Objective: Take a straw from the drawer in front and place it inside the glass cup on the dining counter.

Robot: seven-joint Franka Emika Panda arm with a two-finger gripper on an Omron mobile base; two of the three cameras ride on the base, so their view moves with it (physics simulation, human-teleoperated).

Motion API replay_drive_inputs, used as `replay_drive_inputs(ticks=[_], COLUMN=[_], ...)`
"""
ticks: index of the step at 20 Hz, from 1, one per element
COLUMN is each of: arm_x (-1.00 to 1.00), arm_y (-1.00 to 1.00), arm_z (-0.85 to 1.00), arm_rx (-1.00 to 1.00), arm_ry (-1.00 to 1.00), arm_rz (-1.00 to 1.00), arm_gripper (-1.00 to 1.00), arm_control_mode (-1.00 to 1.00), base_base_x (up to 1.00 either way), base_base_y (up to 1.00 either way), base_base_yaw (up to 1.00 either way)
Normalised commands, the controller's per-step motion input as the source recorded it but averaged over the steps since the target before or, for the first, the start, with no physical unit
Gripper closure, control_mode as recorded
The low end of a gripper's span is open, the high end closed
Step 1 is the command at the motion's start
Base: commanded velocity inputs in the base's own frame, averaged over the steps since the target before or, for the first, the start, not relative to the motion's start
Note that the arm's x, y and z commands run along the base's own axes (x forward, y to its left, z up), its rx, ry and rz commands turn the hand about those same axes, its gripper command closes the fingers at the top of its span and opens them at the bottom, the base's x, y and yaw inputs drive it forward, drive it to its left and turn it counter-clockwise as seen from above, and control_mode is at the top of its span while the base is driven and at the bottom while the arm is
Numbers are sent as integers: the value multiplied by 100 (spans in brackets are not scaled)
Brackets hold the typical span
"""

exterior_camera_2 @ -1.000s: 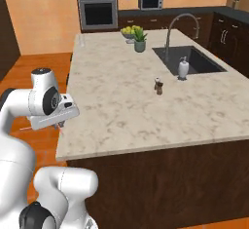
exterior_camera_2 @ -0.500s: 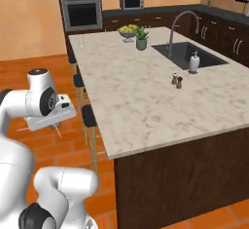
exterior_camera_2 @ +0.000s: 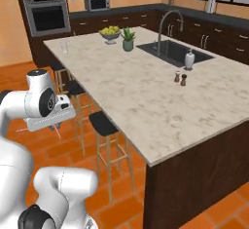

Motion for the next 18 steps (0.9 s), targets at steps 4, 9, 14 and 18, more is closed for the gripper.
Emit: replay_drive_inputs(ticks=[4,9,14,18], arm_x=[0,0,0,0], arm_y=[0,0,0,0], arm_z=[0,0,0,0], arm_rx=[0,0,0,0], arm_ry=[0,0,0,0], arm_rz=[0,0,0,0], arm_gripper=[100,100,100,100], arm_control_mode=[100,100,100,100], base_base_x=[26,28,32,32], base_base_y=[100,100,100,100], base_base_yaw=[-39,-38,-38,-37])
